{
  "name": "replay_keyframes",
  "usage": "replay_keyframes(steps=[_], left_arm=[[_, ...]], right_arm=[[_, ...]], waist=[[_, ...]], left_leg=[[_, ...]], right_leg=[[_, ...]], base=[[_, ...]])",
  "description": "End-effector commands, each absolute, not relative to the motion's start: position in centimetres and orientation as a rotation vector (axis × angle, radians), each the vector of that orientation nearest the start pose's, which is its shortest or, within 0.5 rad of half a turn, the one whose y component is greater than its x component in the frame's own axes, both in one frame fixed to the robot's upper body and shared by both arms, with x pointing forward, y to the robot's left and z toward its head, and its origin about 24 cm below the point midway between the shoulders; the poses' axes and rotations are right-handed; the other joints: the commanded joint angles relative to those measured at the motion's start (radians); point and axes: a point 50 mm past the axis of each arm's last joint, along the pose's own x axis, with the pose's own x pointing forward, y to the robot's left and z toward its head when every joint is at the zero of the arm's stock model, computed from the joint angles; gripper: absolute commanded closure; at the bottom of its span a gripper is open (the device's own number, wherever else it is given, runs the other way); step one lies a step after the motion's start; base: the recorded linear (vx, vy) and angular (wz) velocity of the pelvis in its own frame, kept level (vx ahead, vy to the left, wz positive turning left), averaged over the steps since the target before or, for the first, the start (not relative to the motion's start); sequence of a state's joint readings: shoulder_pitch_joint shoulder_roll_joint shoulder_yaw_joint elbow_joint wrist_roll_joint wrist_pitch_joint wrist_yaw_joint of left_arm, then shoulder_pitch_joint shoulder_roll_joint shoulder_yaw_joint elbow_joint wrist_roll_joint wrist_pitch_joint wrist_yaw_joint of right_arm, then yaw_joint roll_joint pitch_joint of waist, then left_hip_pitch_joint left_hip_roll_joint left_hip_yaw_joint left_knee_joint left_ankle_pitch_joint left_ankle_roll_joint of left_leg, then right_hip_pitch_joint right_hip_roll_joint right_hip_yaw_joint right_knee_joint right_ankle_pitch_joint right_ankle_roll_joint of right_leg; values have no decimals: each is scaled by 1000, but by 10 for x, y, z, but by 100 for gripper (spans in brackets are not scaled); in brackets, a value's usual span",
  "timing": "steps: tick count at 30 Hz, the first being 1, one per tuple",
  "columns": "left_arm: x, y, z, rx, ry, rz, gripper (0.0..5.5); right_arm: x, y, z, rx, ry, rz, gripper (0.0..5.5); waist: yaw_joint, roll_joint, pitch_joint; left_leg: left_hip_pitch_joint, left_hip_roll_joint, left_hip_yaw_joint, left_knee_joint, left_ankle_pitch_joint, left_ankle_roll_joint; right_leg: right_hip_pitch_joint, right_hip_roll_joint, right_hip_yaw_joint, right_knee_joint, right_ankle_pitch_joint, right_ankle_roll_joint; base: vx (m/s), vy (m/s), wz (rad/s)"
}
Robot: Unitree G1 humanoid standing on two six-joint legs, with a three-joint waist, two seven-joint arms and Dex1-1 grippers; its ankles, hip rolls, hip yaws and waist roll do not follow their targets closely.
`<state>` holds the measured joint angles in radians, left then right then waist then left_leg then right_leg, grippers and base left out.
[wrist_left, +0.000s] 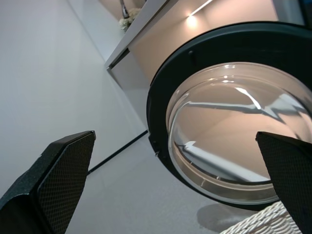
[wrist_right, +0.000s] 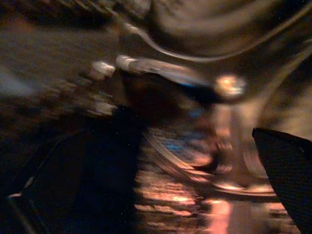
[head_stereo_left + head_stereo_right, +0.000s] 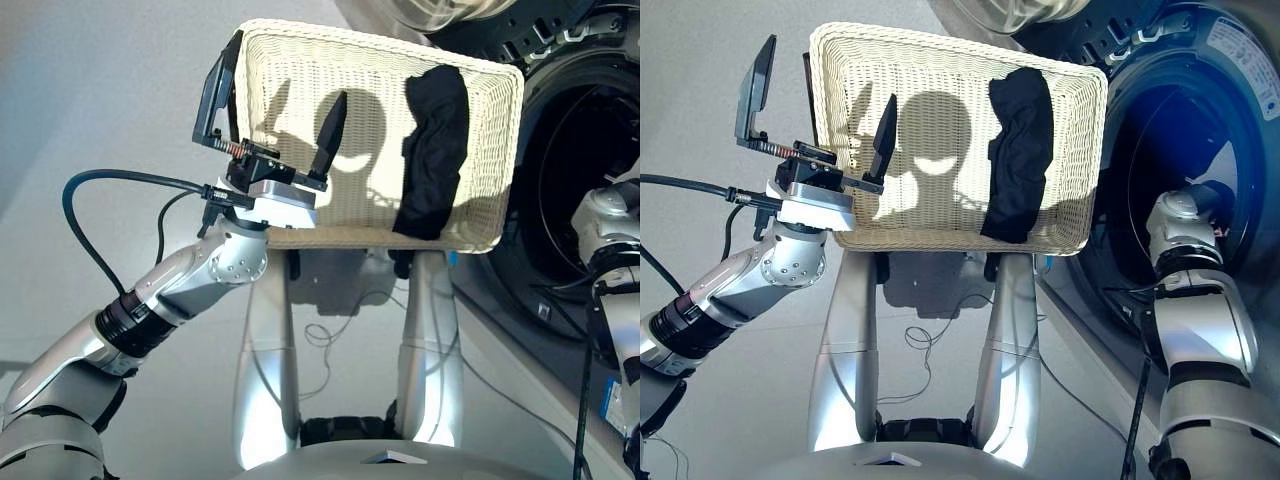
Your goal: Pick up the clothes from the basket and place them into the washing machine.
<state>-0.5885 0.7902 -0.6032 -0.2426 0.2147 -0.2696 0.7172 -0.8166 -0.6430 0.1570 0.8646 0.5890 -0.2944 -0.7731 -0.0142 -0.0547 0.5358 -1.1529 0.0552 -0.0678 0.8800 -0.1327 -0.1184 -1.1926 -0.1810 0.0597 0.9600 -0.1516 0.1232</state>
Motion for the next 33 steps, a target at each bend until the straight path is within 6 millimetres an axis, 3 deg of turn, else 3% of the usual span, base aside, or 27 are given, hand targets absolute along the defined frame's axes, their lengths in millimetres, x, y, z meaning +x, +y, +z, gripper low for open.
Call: replay_keyframes(steps=[1,6,10,11,17,22,28,33], left_arm=[[241,112,233,465,-1216,-51,0],[240,116,231,464,-1197,-47,0],[240,118,229,460,-1181,-62,0],[240,119,229,473,-1173,-76,0],[239,118,230,498,-1184,-113,0],[238,116,231,503,-1197,-145,0],[238,113,231,462,-1180,-174,0],[238,108,230,452,-1178,-206,0]], right_arm=[[344,-298,188,143,-505,-858,0],[326,-257,164,226,-546,-627,0],[314,-239,147,263,-521,-480,0],[307,-227,141,226,-505,-378,0],[299,-203,132,86,-466,-142,0],[304,-195,128,-41,-429,-41,0],[321,-189,118,-111,-361,-40,0],[337,-183,128,-143,-367,-57,0]], waist=[[-40,22,-16],[-55,8,-16],[-59,0,-16],[-62,-3,-16],[-61,-8,-16],[-53,-4,-16],[-36,14,-16],[-23,25,-16]], left_leg=[[56,15,63,4,-50,47],[59,15,69,-4,-45,53],[58,16,70,-5,-42,53],[58,16,71,-4,-41,54],[66,16,67,-5,-39,55],[71,16,66,-6,-39,53],[79,13,65,-5,-41,51],[67,12,64,10,-47,50]], right_leg=[[47,20,-6,-55,-1,-17],[45,24,0,-64,4,-17],[43,23,2,-63,8,-16],[44,24,2,-63,8,-16],[52,26,0,-64,10,-15],[59,27,-1,-64,8,-14],[60,27,-2,-50,-3,-13],[49,26,-10,-32,-9,-12]], base=[[0,0,0],[0,0,0],[0,0,0],[0,0,0],[0,0,0],[0,0,0],[0,0,0],[0,0,0]])
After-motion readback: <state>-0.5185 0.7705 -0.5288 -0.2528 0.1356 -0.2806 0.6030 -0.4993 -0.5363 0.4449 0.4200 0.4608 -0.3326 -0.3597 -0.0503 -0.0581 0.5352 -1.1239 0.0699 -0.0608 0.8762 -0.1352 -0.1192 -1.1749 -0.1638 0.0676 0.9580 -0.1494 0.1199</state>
